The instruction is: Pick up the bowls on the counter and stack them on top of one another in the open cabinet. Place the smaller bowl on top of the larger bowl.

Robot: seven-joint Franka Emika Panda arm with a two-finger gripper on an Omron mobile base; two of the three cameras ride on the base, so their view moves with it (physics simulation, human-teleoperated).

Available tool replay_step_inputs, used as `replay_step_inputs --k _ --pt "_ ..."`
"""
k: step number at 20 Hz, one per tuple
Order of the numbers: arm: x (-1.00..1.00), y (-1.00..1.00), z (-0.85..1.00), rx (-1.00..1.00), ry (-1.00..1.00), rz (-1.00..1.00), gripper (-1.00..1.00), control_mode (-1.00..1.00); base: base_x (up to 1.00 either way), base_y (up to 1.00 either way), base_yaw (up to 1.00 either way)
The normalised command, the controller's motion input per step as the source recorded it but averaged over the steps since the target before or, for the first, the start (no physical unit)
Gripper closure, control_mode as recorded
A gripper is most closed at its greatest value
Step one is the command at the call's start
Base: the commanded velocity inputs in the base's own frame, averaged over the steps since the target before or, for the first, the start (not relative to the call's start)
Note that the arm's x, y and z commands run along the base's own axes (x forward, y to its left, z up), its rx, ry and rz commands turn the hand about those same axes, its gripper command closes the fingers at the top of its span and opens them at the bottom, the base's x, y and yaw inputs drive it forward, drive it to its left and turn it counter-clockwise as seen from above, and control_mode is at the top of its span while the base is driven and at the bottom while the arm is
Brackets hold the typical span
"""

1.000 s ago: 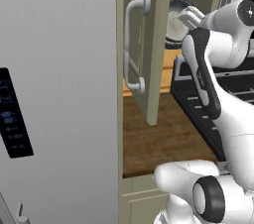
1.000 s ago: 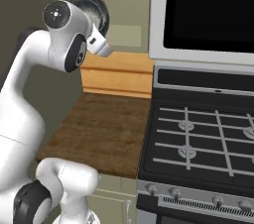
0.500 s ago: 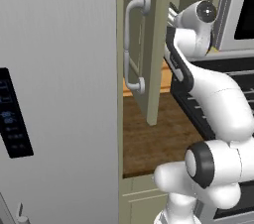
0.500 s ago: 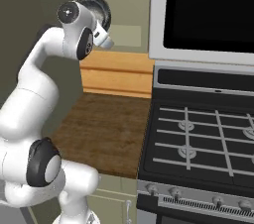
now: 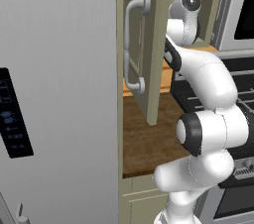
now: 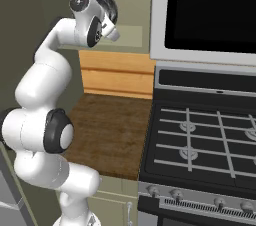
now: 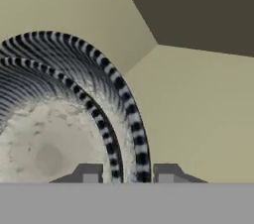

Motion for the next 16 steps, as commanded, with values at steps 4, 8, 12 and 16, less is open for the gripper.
replay_step_inputs --k 4,8,12,16 --pt "-0.40 0.00 0.00 0.00 -0.22 0.00 -1.00 -1.00 0.00 0.00 0.00" --pt "-1.00 -0.02 0.00 0.01 -0.45 -0.04 -1.00 -1.00 0.00 0.00 0.00" --pt "-1.00 -0.25 -0.15 0.10 -0.26 -0.21 -1.00 -1.00 0.00 0.00 0.00" --pt "-1.00 -0.35 -0.42 0.09 -0.03 -0.24 -1.00 -1.00 0.00 0.00 0.00"
